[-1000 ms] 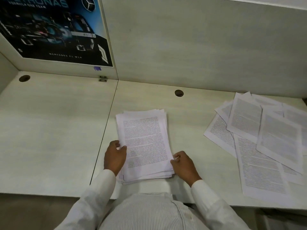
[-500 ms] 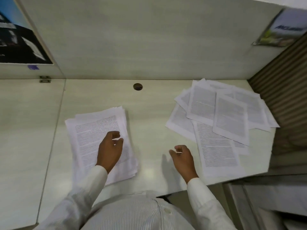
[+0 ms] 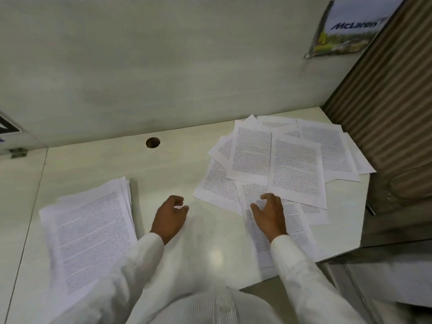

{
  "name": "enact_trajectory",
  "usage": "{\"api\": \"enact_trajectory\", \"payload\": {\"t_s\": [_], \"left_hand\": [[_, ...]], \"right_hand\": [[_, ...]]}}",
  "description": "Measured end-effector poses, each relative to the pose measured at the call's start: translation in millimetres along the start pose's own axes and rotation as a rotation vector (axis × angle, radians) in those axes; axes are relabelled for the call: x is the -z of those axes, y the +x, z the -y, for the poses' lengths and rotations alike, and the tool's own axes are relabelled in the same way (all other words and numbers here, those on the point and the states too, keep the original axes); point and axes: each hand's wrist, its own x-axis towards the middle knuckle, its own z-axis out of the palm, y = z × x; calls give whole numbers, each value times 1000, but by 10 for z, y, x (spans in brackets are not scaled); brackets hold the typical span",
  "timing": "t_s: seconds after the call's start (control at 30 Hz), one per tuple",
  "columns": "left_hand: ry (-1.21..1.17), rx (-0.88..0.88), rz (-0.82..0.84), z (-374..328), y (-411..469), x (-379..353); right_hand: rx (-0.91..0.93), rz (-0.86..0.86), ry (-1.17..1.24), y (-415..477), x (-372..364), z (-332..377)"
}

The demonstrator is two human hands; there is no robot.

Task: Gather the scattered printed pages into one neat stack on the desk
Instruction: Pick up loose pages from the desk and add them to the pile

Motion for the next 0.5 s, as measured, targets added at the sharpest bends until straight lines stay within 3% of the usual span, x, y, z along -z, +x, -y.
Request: {"api": "enact_trajectory", "payload": {"t_s": [0.27, 0.5], "left_hand": [[295, 73, 82, -481, 513, -494], [451, 172, 133, -660, 715, -632]], "right_hand": [[165, 52, -140, 902, -159, 249], [146, 166, -462, 1139, -372, 381]]}}
